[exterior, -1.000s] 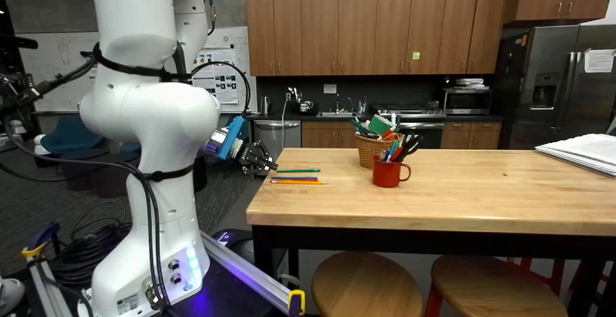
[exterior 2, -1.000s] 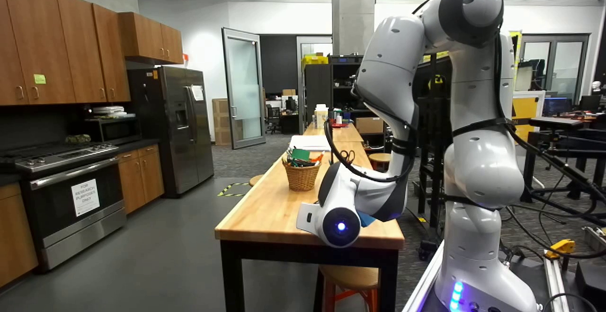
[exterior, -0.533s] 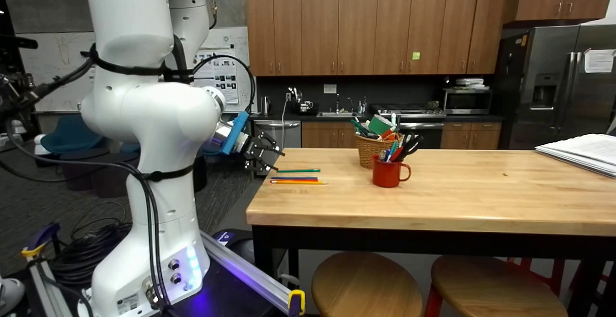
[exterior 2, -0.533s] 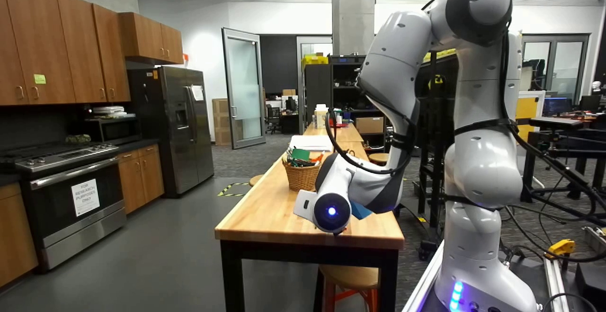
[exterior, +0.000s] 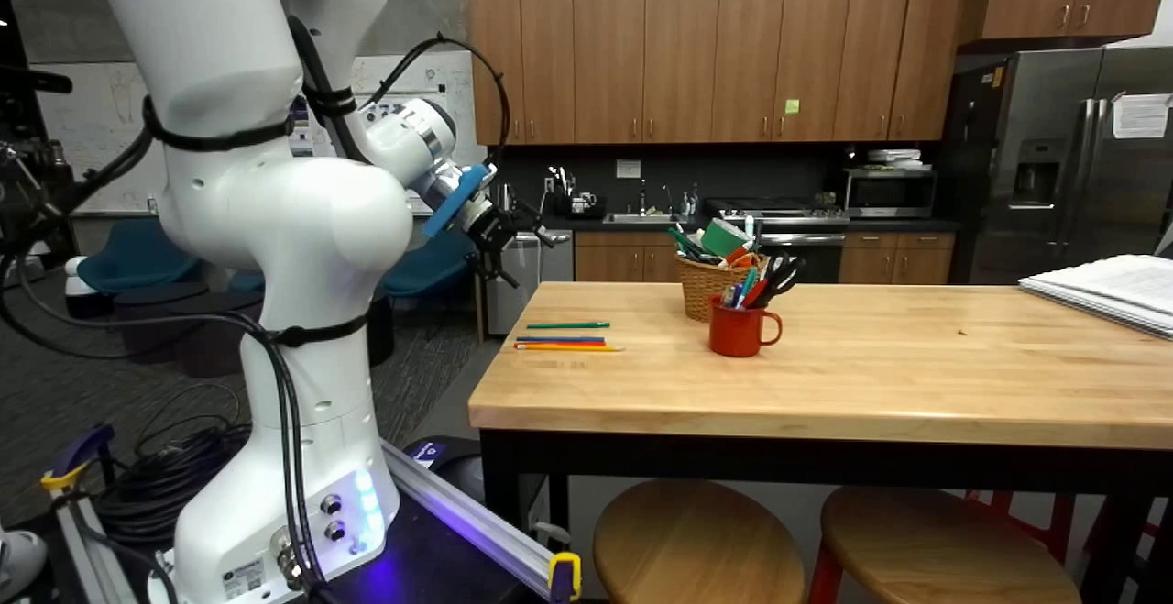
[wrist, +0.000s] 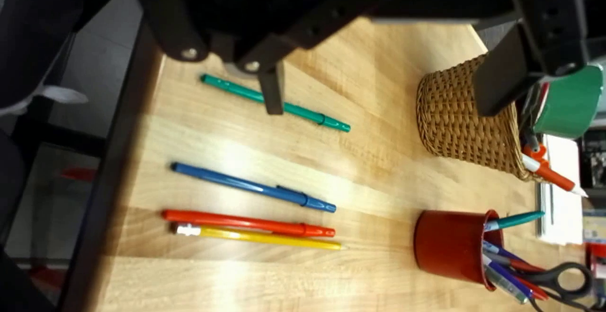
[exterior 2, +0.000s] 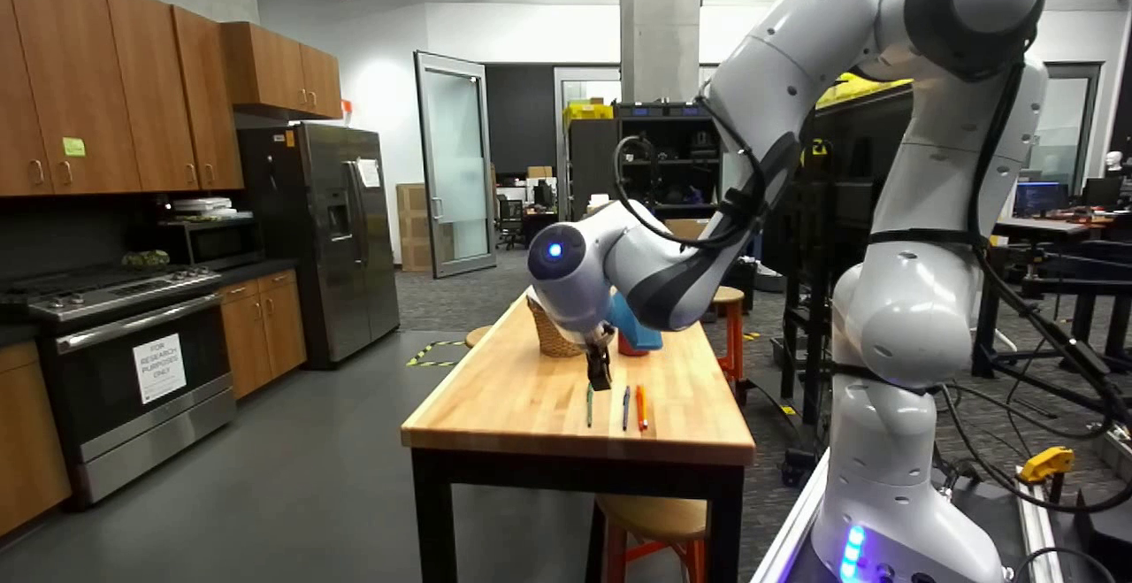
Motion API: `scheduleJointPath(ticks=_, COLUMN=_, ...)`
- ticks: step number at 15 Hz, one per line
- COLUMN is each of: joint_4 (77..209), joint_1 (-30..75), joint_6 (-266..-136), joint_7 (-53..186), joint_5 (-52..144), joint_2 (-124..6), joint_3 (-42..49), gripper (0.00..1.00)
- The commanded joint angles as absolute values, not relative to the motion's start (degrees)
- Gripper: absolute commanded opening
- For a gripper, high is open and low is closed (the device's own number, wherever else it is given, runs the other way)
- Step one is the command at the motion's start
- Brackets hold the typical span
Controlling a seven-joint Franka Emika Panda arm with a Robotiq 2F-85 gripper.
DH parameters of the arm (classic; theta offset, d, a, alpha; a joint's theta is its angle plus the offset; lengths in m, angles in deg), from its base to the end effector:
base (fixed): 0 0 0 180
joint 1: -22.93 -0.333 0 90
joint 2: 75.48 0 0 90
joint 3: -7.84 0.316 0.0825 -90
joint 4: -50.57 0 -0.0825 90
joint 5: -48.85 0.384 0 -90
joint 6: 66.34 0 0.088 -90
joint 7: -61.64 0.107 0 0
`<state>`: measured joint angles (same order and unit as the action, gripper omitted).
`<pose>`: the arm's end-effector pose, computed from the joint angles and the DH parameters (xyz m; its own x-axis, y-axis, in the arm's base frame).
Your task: Remove the green pencil from the stationary basket and put it on the table
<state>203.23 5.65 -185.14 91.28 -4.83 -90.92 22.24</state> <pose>0.3485 0.1613 0.3183 0.8291 0.5437 -0.1306 0.4454 -0.5008 0.7422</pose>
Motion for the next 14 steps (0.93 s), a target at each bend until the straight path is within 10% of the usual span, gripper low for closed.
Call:
scheduleJointPath(ticks=1, joint_4=201.56, joint_1=6.9, joint_6=-182.45, joint_7=89.17, joint_5=5.5, joint_2=-96.56, joint_3=21.52, gripper=1.0)
scheduleJointPath(ticks=14, joint_4=191.88, joint_1=19.22, joint_6=-165.17, joint_7=92.07, joint_5=31.18, joint_2=-103.72, joint_3=17.66, gripper=1.0)
